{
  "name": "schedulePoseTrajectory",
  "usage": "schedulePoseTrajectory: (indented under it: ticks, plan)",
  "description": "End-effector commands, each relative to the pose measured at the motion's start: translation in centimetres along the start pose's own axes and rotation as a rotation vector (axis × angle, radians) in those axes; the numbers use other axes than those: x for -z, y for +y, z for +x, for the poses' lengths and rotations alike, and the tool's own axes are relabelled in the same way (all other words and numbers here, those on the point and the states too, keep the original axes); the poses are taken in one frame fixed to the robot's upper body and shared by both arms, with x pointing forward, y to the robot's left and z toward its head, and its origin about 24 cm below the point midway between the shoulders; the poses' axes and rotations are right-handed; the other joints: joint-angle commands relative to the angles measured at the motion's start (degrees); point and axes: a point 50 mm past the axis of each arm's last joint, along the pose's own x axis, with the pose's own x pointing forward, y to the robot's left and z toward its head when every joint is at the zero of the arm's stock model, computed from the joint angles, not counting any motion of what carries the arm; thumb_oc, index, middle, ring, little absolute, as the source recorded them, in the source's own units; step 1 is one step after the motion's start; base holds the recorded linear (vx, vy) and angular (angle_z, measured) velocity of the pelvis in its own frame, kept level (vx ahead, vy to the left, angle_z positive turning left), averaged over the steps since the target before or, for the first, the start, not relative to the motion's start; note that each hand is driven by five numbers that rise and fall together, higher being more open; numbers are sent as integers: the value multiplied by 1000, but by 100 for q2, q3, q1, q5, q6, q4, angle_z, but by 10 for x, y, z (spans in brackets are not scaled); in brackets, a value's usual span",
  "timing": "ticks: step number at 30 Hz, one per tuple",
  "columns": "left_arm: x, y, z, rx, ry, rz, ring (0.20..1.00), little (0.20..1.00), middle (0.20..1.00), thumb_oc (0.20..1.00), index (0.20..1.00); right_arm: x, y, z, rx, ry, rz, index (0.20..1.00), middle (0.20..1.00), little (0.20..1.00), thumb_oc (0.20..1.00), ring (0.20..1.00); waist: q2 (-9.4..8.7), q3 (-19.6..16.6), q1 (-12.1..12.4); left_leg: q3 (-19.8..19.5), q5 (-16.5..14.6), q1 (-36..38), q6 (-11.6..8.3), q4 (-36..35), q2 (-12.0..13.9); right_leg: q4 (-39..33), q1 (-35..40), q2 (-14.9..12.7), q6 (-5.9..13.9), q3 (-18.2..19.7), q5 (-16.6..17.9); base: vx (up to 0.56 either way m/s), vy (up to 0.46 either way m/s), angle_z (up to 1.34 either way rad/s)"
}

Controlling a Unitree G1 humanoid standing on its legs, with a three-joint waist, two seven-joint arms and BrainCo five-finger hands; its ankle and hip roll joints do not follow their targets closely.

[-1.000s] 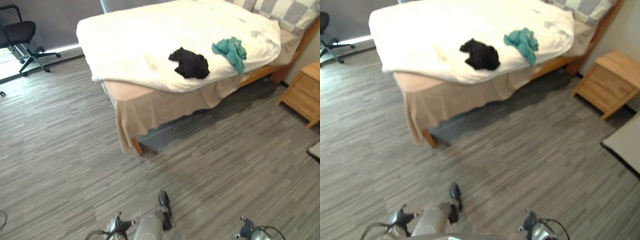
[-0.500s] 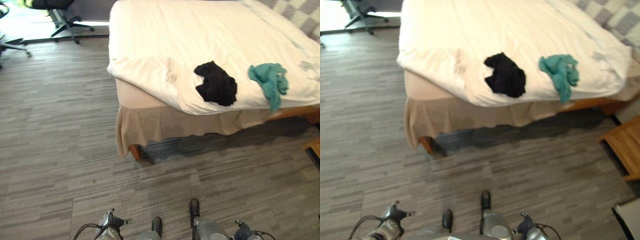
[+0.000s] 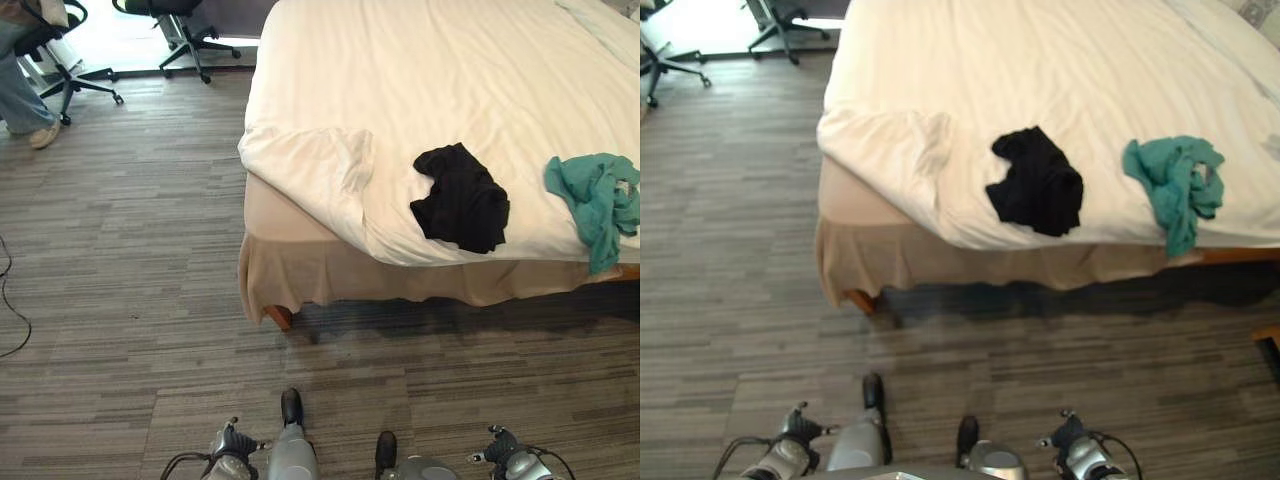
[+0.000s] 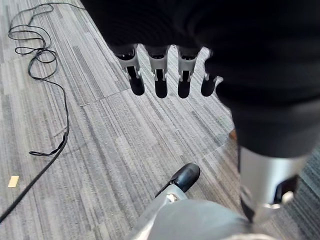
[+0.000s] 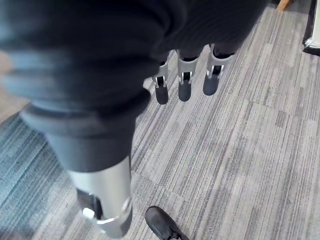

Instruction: Tidy up the quilt and then pick up the clothes from the bed and put them into the laundry hamper.

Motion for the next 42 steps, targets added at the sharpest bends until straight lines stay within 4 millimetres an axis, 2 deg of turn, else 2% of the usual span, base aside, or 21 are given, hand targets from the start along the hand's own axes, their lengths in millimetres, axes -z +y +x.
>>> schedulePoseTrajectory:
  ticks: [1, 3, 4, 5, 8, 10, 13, 15, 19, 22, 24, 25, 26, 27, 28, 29, 30, 35, 36, 37, 42]
  plan:
    - [10, 0, -1, 5, 23, 65, 1000, 1000, 1000, 1000, 1000, 17, 12, -4, -36, 43, -4, 1000, 1000, 1000, 1000, 1000, -63, -280, 183, -24, -110, 80, -16, 179, 54, 367, 303, -751, 959, 73, -897, 257, 314, -27]
    - [13, 1, -1, 6, 27, 80, 1000, 1000, 1000, 1000, 1000, 16, 16, -5, -49, 36, -5, 1000, 1000, 1000, 1000, 1000, -100, -313, 188, -26, -169, 161, 46, 170, -3, 602, 236, -799, 987, 133, -871, 229, 311, -29]
    - [18, 7, -1, 4, 45, 107, 1000, 1000, 1000, 1000, 1000, 8, 22, -5, -66, 17, 18, 1000, 1000, 1000, 1000, 1000, -208, -290, 208, 118, -368, 423, 245, 170, -155, 1521, -111, -920, 1166, 323, -713, 207, 376, -29]
    - [17, 15, 1, -12, 47, 101, 1000, 1000, 1000, 1000, 1000, -4, 25, -5, -71, -15, 39, 1000, 1000, 1000, 1000, 1000, -221, -179, 139, 208, -473, 650, 385, 110, -213, 2438, -645, -987, 1261, 442, -221, 204, 377, -24]
    - [15, 26, 3, -35, 41, 115, 1000, 1000, 1000, 1000, 1000, -20, 25, -5, -61, -67, 77, 1000, 1000, 1000, 1000, 1000, -163, -86, 0, 364, -595, 854, 431, 2, -152, 2988, -1306, -895, 1197, 416, -48, 132, 189, -13]
    - [15, 26, 3, -35, 41, 115, 1000, 1000, 1000, 1000, 1000, -20, 25, -5, -61, -67, 77, 1000, 1000, 1000, 1000, 1000, -166, -83, -5, 360, -598, 857, 429, 2, -154, 2998, -1305, -899, 1196, 413, -59, 108, 56, 20]
    - [14, 37, 5, -59, 46, 92, 1000, 1000, 1000, 1000, 1000, -17, 22, -5, -58, -66, 89, 1000, 1000, 1000, 1000, 1000, -200, -102, -143, 406, -761, 991, 356, 2, -284, 1337, -1235, -782, 1085, 110, -289, 215, -4, 12]
    - [20, 38, 4, -65, 66, 55, 1000, 1000, 1000, 1000, 1000, -10, 24, -5, -61, -41, 75, 1000, 1000, 1000, 1000, 1000, -268, -184, -73, 458, -819, 1096, 312, 10, -349, 534, -835, -911, 1172, -95, -59, 179, -81, 14]
    - [35, 35, 1, -90, 123, -109, 1000, 1000, 1000, 1000, 1000, 0, 25, -6, -60, -8, 59, 1000, 1000, 1000, 1000, 1000, -183, -352, -5, 525, -850, 1255, 256, 2, -325, 140, -529, -932, 1160, -162, 56, 163, -46, 16]
    - [46, 42, -1, -172, 171, -445, 1000, 1000, 1000, 1000, 1000, 6, 25, -6, -50, 8, 63, 1000, 1000, 1000, 1000, 1000, -101, -427, -11, 511, -853, 1320, 200, 2, -320, -29, -375, -950, 1157, -174, 76, 147, -38, -3]
    - [40, 60, -1, -264, 118, -694, 1000, 1000, 1000, 1000, 1000, 9, 26, -8, -53, 4, 56, 1000, 1000, 1000, 1000, 1000, -61, -443, -30, 531, -861, 1364, 159, 2, -296, -29, -329, -955, 1162, -176, 51, 124, -39, -5]
    - [18, 98, -3, -415, -54, -921, 1000, 1000, 1000, 1000, 1000, 10, 27, -10, -50, -19, 43, 1000, 1000, 1000, 1000, 1000, -34, -406, -45, 568, -882, 1417, 118, 2, -261, -29, -259, -958, 1184, -199, 4, 92, -49, 0]
    - [19, 98, -3, -415, -54, -921, 1000, 1000, 1000, 1000, 1000, 10, 27, -10, -50, -19, 43, 1000, 1000, 1000, 1000, 1000, -35, -420, -46, 568, -871, 1399, 120, 2, -260, -29, -278, -958, 1181, -197, 13, 124, -87, 1]
    - [-5, 136, -13, -530, -234, -1020, 1000, 1000, 1000, 1000, 1000, 12, 31, -13, -54, -40, 31, 1000, 1000, 1000, 1000, 1000, -37, -391, -62, 586, -894, 1436, 83, 2, -232, -29, -234, -947, 1194, -208, -31, 57, -57, 1]
    - [-5, 136, -13, -530, -234, -1020, 1000, 1000, 1000, 1000, 1000, 12, 31, -13, -54, -40, 30, 1000, 1000, 1000, 1000, 1000, -38, -403, -63, 586, -881, 1417, 84, 2, -232, -29, -254, -946, 1190, -206, -20, 82, -104, 2]
    - [-30, 165, -25, -595, -399, -997, 1000, 1000, 1000, 1000, 1000, 13, 28, -13, -41, -45, 43, 1000, 1000, 1000, 1000, 1000, -34, -344, -66, 571, -882, 1408, 58, 2, -224, -29, -256, -938, 1204, -211, -20, -6, -73, 0]
    - [-44, 177, -32, -625, -472, -967, 1000, 1000, 1000, 1000, 1000, 14, 27, -13, -37, -44, 48, 1000, 1000, 1000, 1000, 1000, -30, -323, -70, 564, -857, 1350, 51, 2, -220, -29, -314, -934, 1198, -198, 4, -23, -105, -1]
    - [-129, 241, -94, -773, -923, -601, 1000, 1000, 1000, 1000, 1000, 21, 13, -11, -12, -34, 54, 1000, 1000, 1000, 1000, 1000, 115, -104, -162, 619, -794, 1160, 11, 2, -214, -29, -546, -955, 1230, -91, 24, -38, -38, -9]
    - [-166, 254, -119, -831, -1050, -402, 1000, 1000, 1000, 1000, 1000, 20, 4, -9, 1, -40, 41, 1000, 1000, 1000, 1000, 1000, 216, -2, -284, 703, -785, 1097, -2, 2, -217, -29, -683, -973, 1264, 1, 48, -55, 12, -5]
    - [-167, 254, -119, -831, -1052, -402, 1000, 1000, 1000, 1000, 1000, 19, 4, -8, 2, -41, 42, 1000, 1000, 1000, 1000, 1000, 217, -5, -271, 709, -766, 1075, 1, 2, -214, -29, -710, -971, 1258, 10, 67, -58, 29, -5]
    - [-246, 275, -156, -990, -1151, -10, 1000, 1000, 1000, 1000, 1000, 3, -16, -4, 50, -101, 10, 1000, 1000, 1000, 1000, 1000, 322, 211, -677, 1026, -690, 830, -5, 2, -175, -29, -1268, -950, 1311, 352, 264, -73, 26, -23]
